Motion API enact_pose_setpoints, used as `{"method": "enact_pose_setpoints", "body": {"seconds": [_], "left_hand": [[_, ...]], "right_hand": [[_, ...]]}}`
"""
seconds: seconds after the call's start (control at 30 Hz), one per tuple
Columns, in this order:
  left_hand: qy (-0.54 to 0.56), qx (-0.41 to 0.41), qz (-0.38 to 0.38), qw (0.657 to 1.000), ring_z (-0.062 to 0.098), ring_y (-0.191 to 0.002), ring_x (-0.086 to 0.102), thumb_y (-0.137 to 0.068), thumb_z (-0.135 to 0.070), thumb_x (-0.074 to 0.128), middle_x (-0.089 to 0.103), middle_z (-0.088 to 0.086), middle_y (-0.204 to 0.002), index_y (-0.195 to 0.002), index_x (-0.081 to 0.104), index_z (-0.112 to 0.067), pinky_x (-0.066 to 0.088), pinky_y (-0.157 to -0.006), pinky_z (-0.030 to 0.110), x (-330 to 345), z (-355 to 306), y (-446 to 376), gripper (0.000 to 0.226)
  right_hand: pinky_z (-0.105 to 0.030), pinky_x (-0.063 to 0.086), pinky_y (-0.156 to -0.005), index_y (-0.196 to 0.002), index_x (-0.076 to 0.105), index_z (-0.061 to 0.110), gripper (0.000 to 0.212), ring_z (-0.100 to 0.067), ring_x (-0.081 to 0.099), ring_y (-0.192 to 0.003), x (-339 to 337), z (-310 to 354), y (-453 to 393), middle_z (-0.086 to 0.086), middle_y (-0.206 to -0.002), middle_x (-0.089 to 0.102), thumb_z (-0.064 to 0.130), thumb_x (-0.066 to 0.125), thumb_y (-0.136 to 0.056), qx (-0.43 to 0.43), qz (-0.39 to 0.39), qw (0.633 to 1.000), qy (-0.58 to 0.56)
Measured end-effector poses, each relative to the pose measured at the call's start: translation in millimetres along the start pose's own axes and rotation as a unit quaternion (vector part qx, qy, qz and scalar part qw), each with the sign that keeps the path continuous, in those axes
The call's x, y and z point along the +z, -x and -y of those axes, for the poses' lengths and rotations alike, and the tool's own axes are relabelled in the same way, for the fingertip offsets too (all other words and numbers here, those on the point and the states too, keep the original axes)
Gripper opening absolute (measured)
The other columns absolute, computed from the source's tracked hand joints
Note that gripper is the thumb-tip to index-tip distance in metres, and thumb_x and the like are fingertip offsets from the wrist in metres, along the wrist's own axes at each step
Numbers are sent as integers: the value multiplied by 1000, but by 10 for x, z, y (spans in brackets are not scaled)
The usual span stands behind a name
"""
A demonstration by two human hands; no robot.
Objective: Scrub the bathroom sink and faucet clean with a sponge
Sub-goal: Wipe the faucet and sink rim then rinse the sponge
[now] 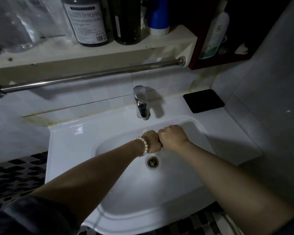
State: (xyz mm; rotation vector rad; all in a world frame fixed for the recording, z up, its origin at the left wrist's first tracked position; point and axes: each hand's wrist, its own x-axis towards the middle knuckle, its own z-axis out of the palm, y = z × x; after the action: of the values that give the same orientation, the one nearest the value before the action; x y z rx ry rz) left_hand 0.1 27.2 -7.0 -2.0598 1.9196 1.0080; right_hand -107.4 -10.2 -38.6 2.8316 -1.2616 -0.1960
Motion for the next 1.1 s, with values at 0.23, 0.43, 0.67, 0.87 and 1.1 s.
{"method": "enact_pose_setpoints", "body": {"seconds": [0.23, 0.43, 0.67, 0.87, 1.1], "left_hand": [[10, 29, -21, 999, 28, -97, 59, -79, -23, 65, 55, 10, -111, -115, 44, -12, 49, -72, 32, 405, 280, -78, 43], [512, -56, 64, 855, 27, -87, 62, -80, 6, 46, 61, 10, -99, -119, 52, -17, 56, -72, 36, 469, 490, -9, 45], [493, -35, 31, 869, 19, -89, 58, -80, -5, 66, 60, 7, -109, -123, 50, -23, 47, -62, 23, 564, 592, 18, 49], [616, -77, 52, 782, 10, -64, 60, -72, 0, 74, 69, 3, -85, -121, 50, -20, 45, -53, 21, 711, 712, 8, 58], [622, -149, 28, 768, 17, -72, 65, -74, -24, 78, 69, 11, -101, -136, 37, -10, 51, -59, 24, 826, 873, 69, 75]], "right_hand": [[-23, 40, -55, -68, 52, 20, 19, -20, 56, -69, 184, 83, 123, 1, -68, 54, 21, 70, -73, 170, 232, 892, -349], [-25, 48, -57, -106, 57, 25, 29, -17, 59, -69, 235, -12, 356, -6, -86, 64, 42, 64, -83, 216, 292, 675, -642], [-26, 51, -54, -109, 60, 19, 77, -23, 65, -84, 352, 181, 283, -8, -102, 65, 83, 34, -74, 386, 187, 648, -629], [-26, 51, -52, -91, 67, 19, 74, -23, 66, -65, 521, 213, 299, -6, -75, 71, 85, 43, -69, 418, 183, 579, -676], [-24, 45, -53, -106, 67, 14, 41, -20, 64, -60, 662, 171, 323, -7, -80, 71, 46, 65, -81, 341, 204, 588, -705]]}}
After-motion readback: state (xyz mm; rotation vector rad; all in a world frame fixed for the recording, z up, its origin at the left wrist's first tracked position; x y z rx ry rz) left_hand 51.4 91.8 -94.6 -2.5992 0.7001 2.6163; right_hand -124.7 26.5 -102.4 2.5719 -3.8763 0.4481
